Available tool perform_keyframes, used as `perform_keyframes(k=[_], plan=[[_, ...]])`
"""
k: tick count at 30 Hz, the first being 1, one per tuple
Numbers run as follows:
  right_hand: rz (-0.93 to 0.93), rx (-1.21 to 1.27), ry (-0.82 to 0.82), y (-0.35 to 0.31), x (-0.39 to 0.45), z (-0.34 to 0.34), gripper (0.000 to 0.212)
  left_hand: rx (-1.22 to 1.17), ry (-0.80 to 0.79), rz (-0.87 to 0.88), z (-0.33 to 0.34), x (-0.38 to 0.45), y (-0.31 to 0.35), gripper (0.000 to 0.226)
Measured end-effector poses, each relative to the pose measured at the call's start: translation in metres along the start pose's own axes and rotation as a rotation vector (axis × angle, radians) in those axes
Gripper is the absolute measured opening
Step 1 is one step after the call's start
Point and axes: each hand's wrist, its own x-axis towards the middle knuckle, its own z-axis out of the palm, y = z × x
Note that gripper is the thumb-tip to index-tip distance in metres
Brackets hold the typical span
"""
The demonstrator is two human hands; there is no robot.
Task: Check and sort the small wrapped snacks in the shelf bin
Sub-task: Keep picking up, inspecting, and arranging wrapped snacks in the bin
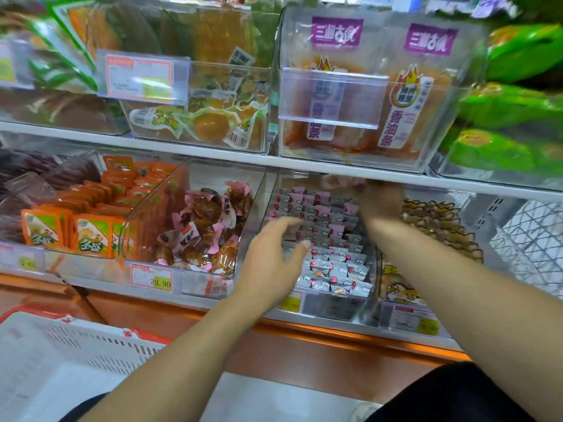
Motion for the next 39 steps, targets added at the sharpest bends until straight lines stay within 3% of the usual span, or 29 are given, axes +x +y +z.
perform_keyframes(k=[2, 6, 9, 11, 14, 18, 20, 26, 30, 33, 36, 39], plan=[[0.056, 0.115, -0.030, 0.006, -0.006, -0.005, 0.026, -0.243, 0.068, -0.139, -0.008, -0.004, 0.004, 0.031], [0.277, 0.364, -0.256, 0.027, -0.039, -0.011, 0.020, -0.675, 0.090, -0.450, -0.030, -0.011, 0.005, 0.030], [0.366, 0.435, -0.360, 0.041, -0.066, -0.010, 0.020, -0.880, 0.049, -0.510, -0.044, -0.020, 0.004, 0.031], [0.404, 0.452, -0.378, 0.049, -0.072, -0.011, 0.020, -0.888, 0.046, -0.531, -0.047, -0.027, 0.001, 0.018], [0.427, 0.403, -0.476, 0.052, -0.073, -0.020, 0.029, -0.863, 0.030, -0.532, -0.050, -0.034, -0.005, 0.025], [0.458, 0.184, -0.630, 0.048, -0.069, -0.029, 0.046, -0.803, 0.011, -0.495, -0.055, -0.039, -0.009, 0.008], [0.442, 0.117, -0.704, 0.048, -0.069, -0.028, 0.047, -0.753, -0.028, -0.447, -0.055, -0.040, -0.011, 0.015], [0.256, 0.194, -0.721, 0.052, -0.068, -0.030, 0.029, -0.882, 0.005, -0.481, -0.052, -0.040, -0.005, 0.045], [0.058, 0.114, -0.737, 0.052, -0.067, -0.035, 0.028, -0.934, -0.155, -0.595, -0.053, -0.039, -0.005, 0.042], [-0.015, 0.056, -0.775, 0.052, -0.068, -0.036, 0.035, -0.957, -0.132, -0.604, -0.050, -0.038, -0.004, 0.031], [0.029, 0.101, -0.793, 0.053, -0.066, -0.036, 0.048, -0.989, -0.108, -0.549, -0.050, -0.037, -0.005, 0.027], [0.214, 0.246, -0.768, 0.054, -0.064, -0.035, 0.061, -1.001, -0.093, -0.490, -0.052, -0.038, -0.007, 0.028]])
